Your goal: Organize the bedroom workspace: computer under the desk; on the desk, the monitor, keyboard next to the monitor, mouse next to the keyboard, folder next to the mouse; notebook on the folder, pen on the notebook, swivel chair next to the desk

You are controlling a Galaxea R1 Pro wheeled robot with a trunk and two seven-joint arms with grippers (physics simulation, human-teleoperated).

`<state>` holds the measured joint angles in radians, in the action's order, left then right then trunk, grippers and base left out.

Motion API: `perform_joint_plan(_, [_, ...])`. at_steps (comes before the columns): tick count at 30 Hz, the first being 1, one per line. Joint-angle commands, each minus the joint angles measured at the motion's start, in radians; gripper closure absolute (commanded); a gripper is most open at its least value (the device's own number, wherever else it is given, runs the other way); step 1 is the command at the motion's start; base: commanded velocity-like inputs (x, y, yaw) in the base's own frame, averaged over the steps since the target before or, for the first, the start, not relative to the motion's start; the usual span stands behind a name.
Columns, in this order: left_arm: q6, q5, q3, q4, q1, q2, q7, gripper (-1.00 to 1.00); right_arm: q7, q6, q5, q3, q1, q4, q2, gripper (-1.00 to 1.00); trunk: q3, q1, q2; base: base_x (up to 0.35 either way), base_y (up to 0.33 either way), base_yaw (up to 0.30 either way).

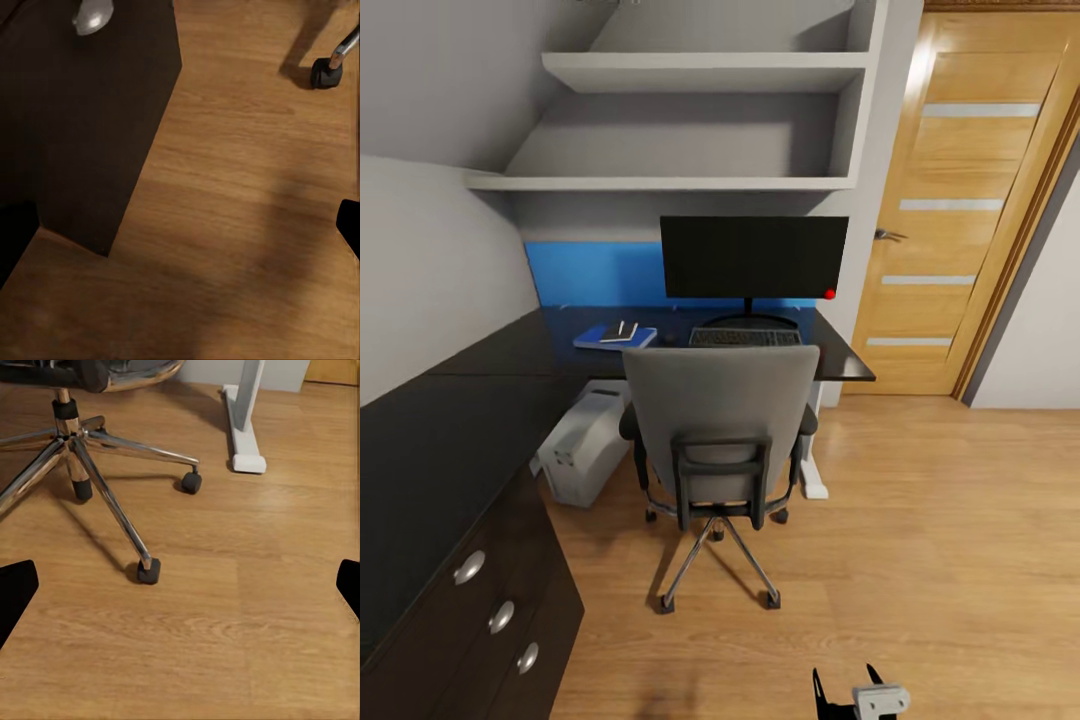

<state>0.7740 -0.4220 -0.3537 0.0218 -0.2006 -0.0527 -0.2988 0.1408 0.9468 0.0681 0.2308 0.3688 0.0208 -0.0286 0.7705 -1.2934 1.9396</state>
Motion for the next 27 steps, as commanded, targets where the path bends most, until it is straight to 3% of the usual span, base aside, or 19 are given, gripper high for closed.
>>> perform_joint_plan(1, [0.025,-0.003,-0.010,0.000,0.007,0.000,-0.006,-1.00,0.003,0.006,0.007,0.009,0.000,0.002,0.000,-1.00,-0.002,0.004,-0.007,0.000,0.000,0.000])
perform_joint_plan(8, [0.223,-0.003,-0.010,0.000,0.048,0.002,-0.003,-1.00,0.001,0.006,0.005,0.010,-0.002,0.002,0.000,-1.00,-0.024,0.031,-0.056,0.000,0.000,0.000])
perform_joint_plan(11, [0.234,-0.003,-0.010,0.000,0.050,0.002,-0.002,-1.00,0.000,-0.017,0.004,0.011,-0.004,0.003,-0.001,-1.00,-0.034,0.042,-0.077,0.000,0.000,0.000])
perform_joint_plan(20, [0.239,-0.004,-0.010,0.000,0.051,0.000,-0.002,-1.00,-0.001,-0.202,0.004,0.012,-0.005,0.003,-0.001,-1.00,-0.062,0.077,-0.140,0.000,0.000,0.000])
perform_joint_plan(27, [0.238,-0.004,-0.010,0.000,0.050,-0.001,-0.003,-1.00,-0.001,-0.250,0.004,0.012,-0.005,0.003,-0.001,-1.00,-0.084,0.104,-0.189,0.000,0.000,0.000])
